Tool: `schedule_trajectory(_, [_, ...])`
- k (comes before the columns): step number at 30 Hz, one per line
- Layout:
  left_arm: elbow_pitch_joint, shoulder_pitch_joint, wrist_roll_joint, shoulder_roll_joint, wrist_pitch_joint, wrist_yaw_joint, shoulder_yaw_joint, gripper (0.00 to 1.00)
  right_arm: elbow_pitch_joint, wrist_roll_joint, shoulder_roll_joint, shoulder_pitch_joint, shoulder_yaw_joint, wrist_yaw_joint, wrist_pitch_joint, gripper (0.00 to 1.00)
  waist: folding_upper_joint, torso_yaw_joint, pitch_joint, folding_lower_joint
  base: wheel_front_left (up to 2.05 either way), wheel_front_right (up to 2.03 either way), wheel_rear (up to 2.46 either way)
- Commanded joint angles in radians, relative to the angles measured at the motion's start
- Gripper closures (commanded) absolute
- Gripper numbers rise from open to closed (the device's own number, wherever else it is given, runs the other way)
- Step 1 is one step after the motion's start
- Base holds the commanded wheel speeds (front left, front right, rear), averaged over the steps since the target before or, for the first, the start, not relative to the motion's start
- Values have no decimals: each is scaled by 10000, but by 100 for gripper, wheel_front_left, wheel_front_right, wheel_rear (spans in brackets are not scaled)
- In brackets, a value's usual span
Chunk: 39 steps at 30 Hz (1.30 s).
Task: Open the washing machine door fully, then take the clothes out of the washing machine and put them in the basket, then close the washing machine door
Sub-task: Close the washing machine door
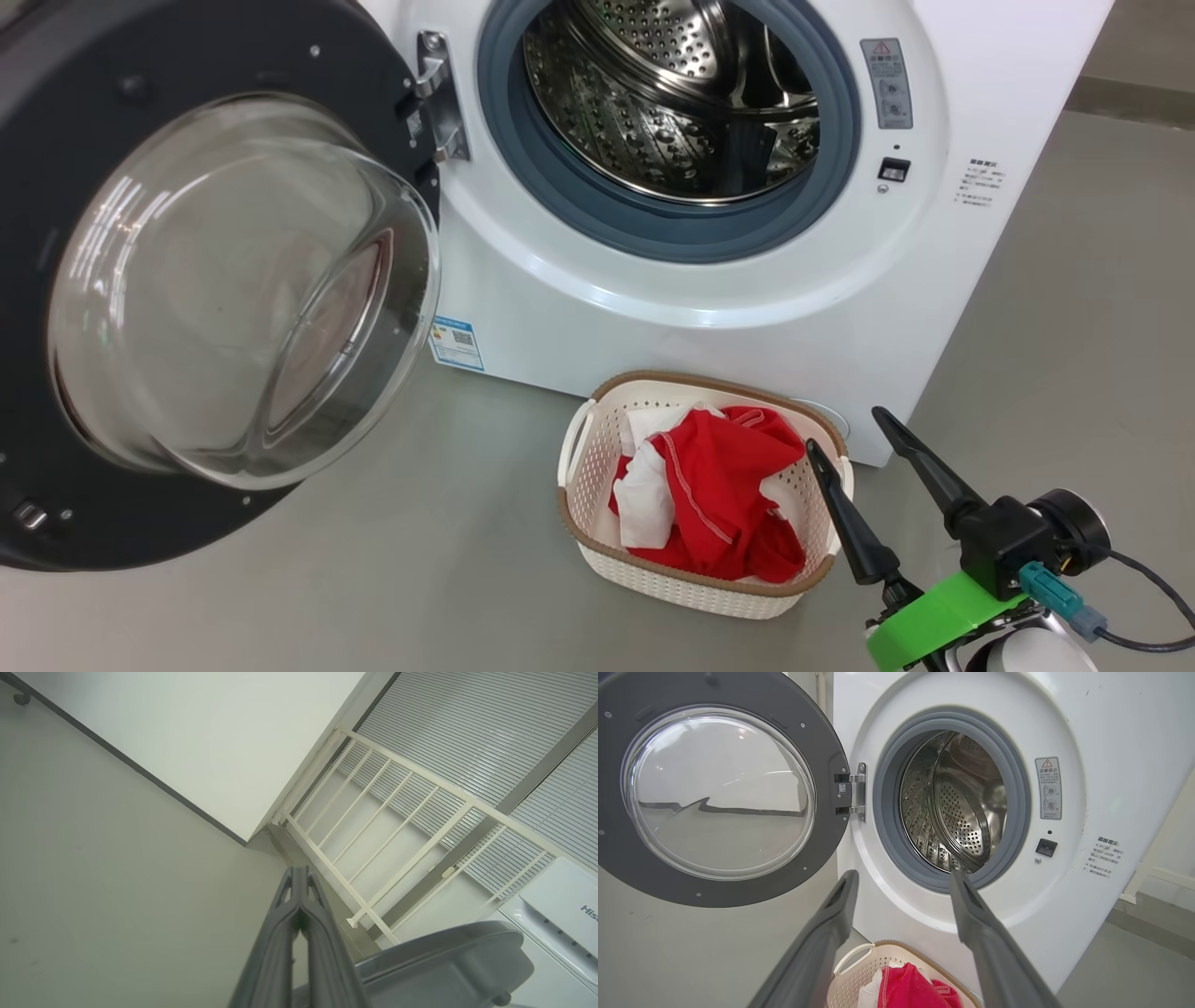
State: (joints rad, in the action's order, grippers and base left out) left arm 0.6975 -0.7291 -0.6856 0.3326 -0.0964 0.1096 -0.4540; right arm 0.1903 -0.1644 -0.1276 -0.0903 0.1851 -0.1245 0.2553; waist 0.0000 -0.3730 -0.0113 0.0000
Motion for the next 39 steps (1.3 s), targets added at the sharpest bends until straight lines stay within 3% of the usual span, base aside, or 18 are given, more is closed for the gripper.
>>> schedule_trajectory(1, [59, -510, -206, 654, 212, -95, -277, 100, -200, 71, -142, -401, 241, -62, 65, 0, 0, 45, -64, 0, 0, 0, 0])
schedule_trajectory(8, [1833, -1467, -1505, 1087, 2116, -430, -854, 100, -148, 51, -194, -596, 367, -62, 65, 0, 0, 261, -304, 0, 0, 0, 0])
schedule_trajectory(18, [2757, -1655, -1934, 1353, 3812, -1233, -594, 100, -114, 59, -191, -635, 318, -62, 65, 0, 0, 340, -423, 0, 0, 0, 0])
schedule_trajectory(28, [2802, -1235, -2530, 1105, 5290, -1931, -540, 100, -108, 63, -66, -625, 284, -62, 65, 0, 0, 183, -396, 0, 0, 0, 0])
schedule_trajectory(39, [1947, -665, -3306, 687, 6362, -2139, -798, 100, -72, 54, 30, -624, 322, -62, 65, 0, 0, 98, -346, 0, 0, 0, 0])
